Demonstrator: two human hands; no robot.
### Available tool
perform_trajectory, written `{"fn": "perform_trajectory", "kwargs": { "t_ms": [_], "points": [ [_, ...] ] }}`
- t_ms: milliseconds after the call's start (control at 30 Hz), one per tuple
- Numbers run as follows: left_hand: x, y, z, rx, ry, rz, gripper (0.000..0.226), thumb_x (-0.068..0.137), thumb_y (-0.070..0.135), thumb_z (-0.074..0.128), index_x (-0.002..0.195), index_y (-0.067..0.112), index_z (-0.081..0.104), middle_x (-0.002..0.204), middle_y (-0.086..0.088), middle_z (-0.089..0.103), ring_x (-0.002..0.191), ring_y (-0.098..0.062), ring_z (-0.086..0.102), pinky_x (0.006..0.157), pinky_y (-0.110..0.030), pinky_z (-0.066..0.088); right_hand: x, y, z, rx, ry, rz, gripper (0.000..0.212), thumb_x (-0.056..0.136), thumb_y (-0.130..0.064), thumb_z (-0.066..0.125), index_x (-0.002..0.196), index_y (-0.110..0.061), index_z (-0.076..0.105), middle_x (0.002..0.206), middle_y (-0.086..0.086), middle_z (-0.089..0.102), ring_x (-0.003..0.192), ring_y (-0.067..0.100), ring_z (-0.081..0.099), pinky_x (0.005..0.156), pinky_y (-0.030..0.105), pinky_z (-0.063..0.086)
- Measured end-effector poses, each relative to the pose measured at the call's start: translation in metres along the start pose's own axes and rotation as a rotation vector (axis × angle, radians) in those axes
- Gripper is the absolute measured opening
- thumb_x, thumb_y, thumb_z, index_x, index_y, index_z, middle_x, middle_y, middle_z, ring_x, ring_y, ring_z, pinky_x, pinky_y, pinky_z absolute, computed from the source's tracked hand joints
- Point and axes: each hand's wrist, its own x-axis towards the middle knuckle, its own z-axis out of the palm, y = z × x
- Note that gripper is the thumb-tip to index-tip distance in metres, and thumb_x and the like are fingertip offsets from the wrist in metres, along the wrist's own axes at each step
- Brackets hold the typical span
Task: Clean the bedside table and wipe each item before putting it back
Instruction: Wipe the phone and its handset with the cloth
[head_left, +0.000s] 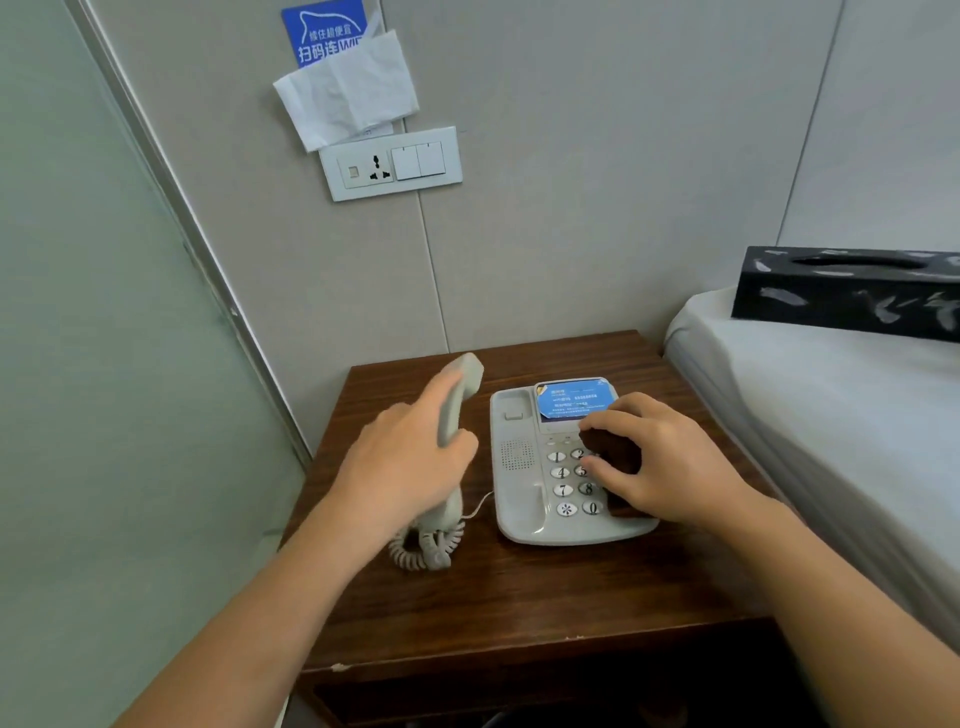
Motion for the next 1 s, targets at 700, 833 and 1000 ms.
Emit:
{"fn": "perform_trajectory", "kwargs": {
  "t_ms": [700,833,1000],
  "points": [
    [0.024,0.009,0.074,-0.159,-0.346,0.077,0.129,0.065,0.089,0.068,0.161,0.044,-0.005,0.16,0.014,0.017,0.149,-0.017,0.025,0.119,-0.045,0.033,0.001,0.015,-0.039,0.067,-0.544,0.216,0.12,0.053,-0.073,0.088,0.155,-0.052,0.029,0.153,-0.005,0.046,0.142,0.019,0.041,0.114,0.039,0.04],
    [0.014,-0.009,0.074,-0.238,-0.406,0.168,0.146,0.061,0.065,0.091,0.163,0.038,-0.01,0.162,0.026,0.004,0.152,-0.008,0.01,0.123,-0.038,0.024,0.001,0.003,-0.029,0.023,-0.488,0.174,0.12,0.058,-0.065,0.09,0.158,-0.045,0.027,0.15,-0.003,0.049,0.138,0.019,0.044,0.113,0.035,0.04],
    [0.012,-0.03,0.065,-0.121,-0.375,0.184,0.153,0.059,0.066,0.089,0.161,0.034,-0.021,0.164,0.027,-0.004,0.151,-0.009,0.005,0.121,-0.037,0.023,0.011,-0.022,-0.009,0.031,-0.455,0.113,0.121,0.06,-0.061,0.09,0.16,-0.04,0.024,0.147,-0.003,0.049,0.135,0.018,0.045,0.111,0.028,0.038]
  ]
}}
